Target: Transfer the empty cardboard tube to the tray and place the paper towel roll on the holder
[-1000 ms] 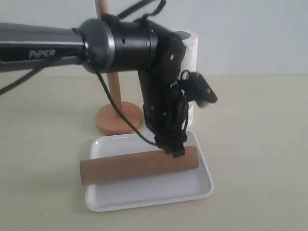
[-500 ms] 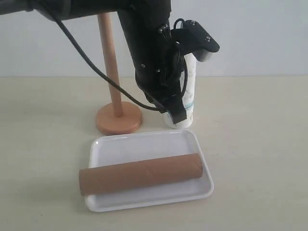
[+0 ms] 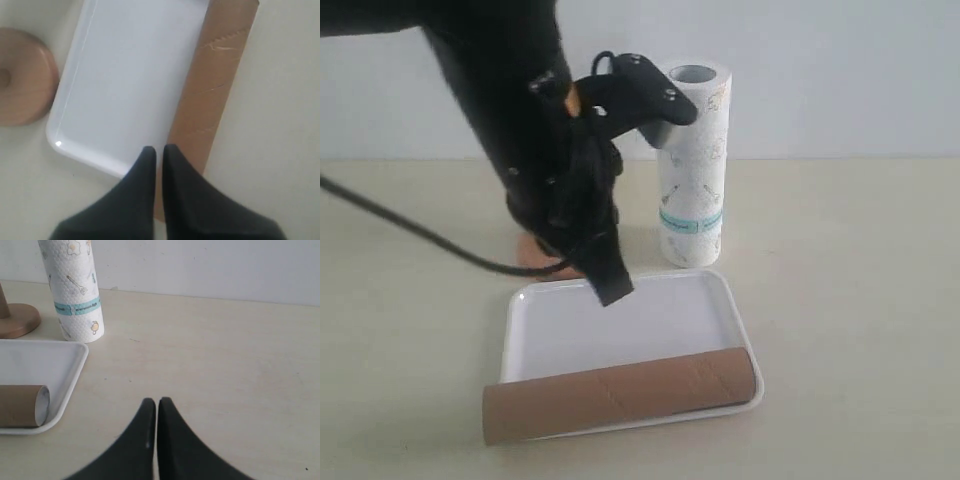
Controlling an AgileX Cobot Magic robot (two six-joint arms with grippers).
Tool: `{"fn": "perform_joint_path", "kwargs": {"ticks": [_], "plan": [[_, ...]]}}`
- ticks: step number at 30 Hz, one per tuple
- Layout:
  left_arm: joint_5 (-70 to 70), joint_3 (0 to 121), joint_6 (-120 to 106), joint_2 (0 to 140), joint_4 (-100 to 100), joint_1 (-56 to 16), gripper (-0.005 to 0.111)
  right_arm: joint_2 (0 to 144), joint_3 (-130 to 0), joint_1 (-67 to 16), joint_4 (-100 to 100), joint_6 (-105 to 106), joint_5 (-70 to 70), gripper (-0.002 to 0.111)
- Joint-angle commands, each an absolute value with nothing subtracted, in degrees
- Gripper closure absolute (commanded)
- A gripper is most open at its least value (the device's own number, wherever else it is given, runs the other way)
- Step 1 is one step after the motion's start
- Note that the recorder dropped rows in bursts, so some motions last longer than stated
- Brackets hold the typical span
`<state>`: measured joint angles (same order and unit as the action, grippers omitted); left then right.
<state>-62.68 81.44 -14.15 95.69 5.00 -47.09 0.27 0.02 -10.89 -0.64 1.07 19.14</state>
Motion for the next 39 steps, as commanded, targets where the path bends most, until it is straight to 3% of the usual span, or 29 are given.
{"fn": "perform_joint_path", "kwargs": {"ticks": [1,7,20,25,32,39], "plan": [[-51.01,62.98,-8.12,79.43,4.47,-46.60,0.103,0.00,0.00,-10.85,-0.74,1.26,18.94,0.107],[-40.51,43.74,-3.92,54.13,3.86,-45.79,0.103,0.00,0.00,-10.85,-0.74,1.26,18.94,0.107],[-38.78,42.62,-4.31,30.50,4.44,-45.12,0.103,0.00,0.00,-10.85,-0.74,1.26,18.94,0.107],[-29.38,39.70,-4.79,25.76,4.44,-36.74,0.103,0.00,0.00,-10.85,-0.74,1.26,18.94,0.107],[-9.52,21.82,-4.33,18.26,-0.98,-15.87,0.103,0.00,0.00,-10.85,-0.74,1.26,18.94,0.107],[-6.75,6.68,-4.33,6.58,-5.22,-10.39,0.103,0.00,0.00,-10.85,-0.74,1.26,18.94,0.107]]}}
